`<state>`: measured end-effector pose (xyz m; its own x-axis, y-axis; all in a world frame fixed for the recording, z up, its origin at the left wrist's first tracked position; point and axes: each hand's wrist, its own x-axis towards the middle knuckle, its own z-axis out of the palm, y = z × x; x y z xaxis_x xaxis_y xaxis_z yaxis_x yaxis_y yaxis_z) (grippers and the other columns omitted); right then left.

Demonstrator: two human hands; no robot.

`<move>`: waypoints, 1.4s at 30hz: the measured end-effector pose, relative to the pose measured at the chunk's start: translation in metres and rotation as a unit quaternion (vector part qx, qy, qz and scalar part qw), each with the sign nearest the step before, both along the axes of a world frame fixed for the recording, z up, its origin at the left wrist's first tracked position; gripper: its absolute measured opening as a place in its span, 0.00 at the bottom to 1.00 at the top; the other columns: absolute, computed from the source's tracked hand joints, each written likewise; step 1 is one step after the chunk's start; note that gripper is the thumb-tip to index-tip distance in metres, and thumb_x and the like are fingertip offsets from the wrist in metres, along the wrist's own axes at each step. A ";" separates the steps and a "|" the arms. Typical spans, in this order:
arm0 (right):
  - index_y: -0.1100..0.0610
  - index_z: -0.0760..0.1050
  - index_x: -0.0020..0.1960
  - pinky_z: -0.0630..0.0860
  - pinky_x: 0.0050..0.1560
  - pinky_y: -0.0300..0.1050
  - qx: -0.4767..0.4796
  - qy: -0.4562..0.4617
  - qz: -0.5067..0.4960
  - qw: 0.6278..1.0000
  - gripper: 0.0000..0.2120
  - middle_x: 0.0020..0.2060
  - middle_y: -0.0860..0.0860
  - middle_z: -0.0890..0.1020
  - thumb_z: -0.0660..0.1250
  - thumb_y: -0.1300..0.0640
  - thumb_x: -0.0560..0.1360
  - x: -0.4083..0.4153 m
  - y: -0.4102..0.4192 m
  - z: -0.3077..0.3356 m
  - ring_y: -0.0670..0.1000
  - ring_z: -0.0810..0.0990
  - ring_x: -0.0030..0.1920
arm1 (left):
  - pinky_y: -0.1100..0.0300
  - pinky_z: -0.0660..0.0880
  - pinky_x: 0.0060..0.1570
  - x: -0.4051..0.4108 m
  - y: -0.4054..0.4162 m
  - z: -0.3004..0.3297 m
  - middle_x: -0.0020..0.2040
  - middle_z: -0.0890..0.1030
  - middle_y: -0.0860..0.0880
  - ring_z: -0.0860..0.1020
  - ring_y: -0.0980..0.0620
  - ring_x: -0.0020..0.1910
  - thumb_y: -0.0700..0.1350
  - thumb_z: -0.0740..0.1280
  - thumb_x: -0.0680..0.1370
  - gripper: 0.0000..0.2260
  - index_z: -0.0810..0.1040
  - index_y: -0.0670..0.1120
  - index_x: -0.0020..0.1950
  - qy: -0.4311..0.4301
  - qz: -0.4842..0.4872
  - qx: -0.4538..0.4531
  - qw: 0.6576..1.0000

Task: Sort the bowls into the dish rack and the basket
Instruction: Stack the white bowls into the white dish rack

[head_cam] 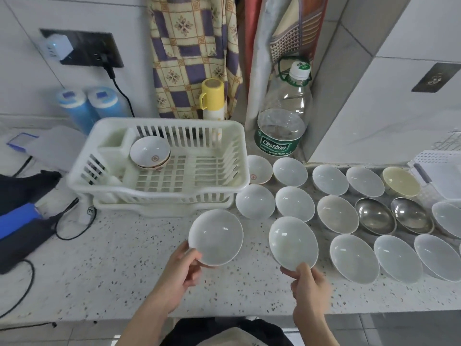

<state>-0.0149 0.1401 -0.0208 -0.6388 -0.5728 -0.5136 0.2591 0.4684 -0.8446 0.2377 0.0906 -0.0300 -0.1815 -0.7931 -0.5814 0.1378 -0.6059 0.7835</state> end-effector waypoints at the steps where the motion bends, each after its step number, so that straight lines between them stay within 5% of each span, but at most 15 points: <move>1: 0.62 0.69 0.37 0.55 0.21 0.37 -0.018 -0.004 -0.006 1.000 0.04 0.32 0.59 0.85 0.58 0.64 0.70 0.007 -0.003 0.007 0.48 0.54 0.23 | 0.63 0.61 0.24 0.012 -0.002 0.006 0.37 0.84 0.45 0.65 0.54 0.25 0.45 0.66 0.67 0.22 0.76 0.50 0.61 0.007 0.005 -0.008 1.000; 6: 0.67 0.64 0.34 0.53 0.19 0.33 -0.111 -0.001 0.005 0.994 0.08 0.25 0.58 0.73 0.59 0.63 0.68 0.045 -0.030 0.050 0.45 0.53 0.23 | 0.63 0.60 0.24 0.065 -0.020 0.036 0.36 0.81 0.51 0.65 0.55 0.25 0.49 0.69 0.64 0.21 0.80 0.54 0.57 0.028 0.050 -0.069 0.996; 9: 0.52 0.63 0.24 0.54 0.21 0.35 -0.168 -0.003 0.043 0.985 0.20 0.28 0.59 0.72 0.58 0.67 0.71 0.071 -0.058 0.076 0.45 0.55 0.23 | 0.63 0.58 0.23 0.095 -0.039 0.049 0.34 0.79 0.50 0.64 0.55 0.24 0.47 0.66 0.66 0.21 0.79 0.50 0.59 0.007 0.090 -0.091 0.992; 13: 0.48 0.60 0.24 0.56 0.21 0.34 -0.199 0.019 0.104 0.974 0.23 0.20 0.44 0.63 0.58 0.67 0.72 0.112 -0.106 0.091 0.45 0.56 0.23 | 0.66 0.58 0.20 0.134 -0.065 0.065 0.28 0.79 0.51 0.63 0.55 0.22 0.51 0.68 0.62 0.26 0.76 0.48 0.59 -0.045 0.131 -0.140 0.980; 17: 0.50 0.66 0.25 0.59 0.21 0.34 -0.204 0.044 0.168 0.964 0.14 0.21 0.46 0.72 0.60 0.60 0.68 0.153 -0.155 0.090 0.43 0.60 0.23 | 0.66 0.59 0.20 0.167 -0.093 0.073 0.36 0.84 0.41 0.63 0.55 0.22 0.47 0.65 0.67 0.20 0.77 0.49 0.59 -0.057 0.160 -0.159 0.973; 20: 0.56 0.75 0.37 0.65 0.24 0.35 -0.170 0.060 0.238 0.955 0.07 0.29 0.53 0.84 0.60 0.59 0.71 0.180 -0.195 0.083 0.42 0.69 0.23 | 0.66 0.59 0.19 0.181 -0.116 0.078 0.38 0.85 0.38 0.62 0.55 0.21 0.47 0.64 0.68 0.19 0.77 0.48 0.58 -0.067 0.194 -0.173 0.963; 23: 0.59 0.79 0.45 0.65 0.27 0.39 -0.125 0.067 0.280 0.949 0.10 0.30 0.54 0.85 0.59 0.59 0.73 0.204 -0.230 0.073 0.44 0.69 0.24 | 0.66 0.60 0.19 0.187 -0.138 0.080 0.38 0.85 0.37 0.62 0.55 0.21 0.46 0.63 0.69 0.18 0.77 0.47 0.59 -0.093 0.230 -0.189 0.950; 27: 0.58 0.78 0.42 0.64 0.31 0.39 -0.100 0.058 0.310 0.944 0.10 0.28 0.54 0.84 0.58 0.60 0.74 0.229 -0.261 0.062 0.38 0.71 0.20 | 0.68 0.62 0.20 0.190 -0.166 0.078 0.38 0.85 0.38 0.64 0.59 0.20 0.39 0.63 0.75 0.14 0.76 0.46 0.59 -0.116 0.255 -0.192 0.941; 38: 0.59 0.77 0.41 0.64 0.30 0.39 -0.018 0.079 0.341 0.936 0.12 0.24 0.50 0.82 0.56 0.59 0.76 0.250 -0.313 0.036 0.38 0.69 0.18 | 0.66 0.59 0.19 0.192 -0.230 0.068 0.33 0.85 0.43 0.61 0.56 0.20 0.45 0.61 0.71 0.10 0.76 0.45 0.50 -0.093 0.262 -0.202 0.939; 42: 0.60 0.77 0.43 0.65 0.30 0.40 -0.005 0.087 0.363 0.928 0.12 0.27 0.51 0.84 0.56 0.59 0.75 0.253 -0.320 0.031 0.46 0.66 0.24 | 0.66 0.59 0.19 0.193 -0.235 0.059 0.34 0.85 0.43 0.59 0.56 0.19 0.42 0.61 0.75 0.09 0.76 0.44 0.53 -0.086 0.254 -0.184 0.946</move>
<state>0.2383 -0.1798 0.0099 -0.1553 -0.8885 -0.4317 -0.2631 0.4585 -0.8489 0.4312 -0.1443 0.0289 0.3490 -0.9073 -0.2346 0.1880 -0.1775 0.9660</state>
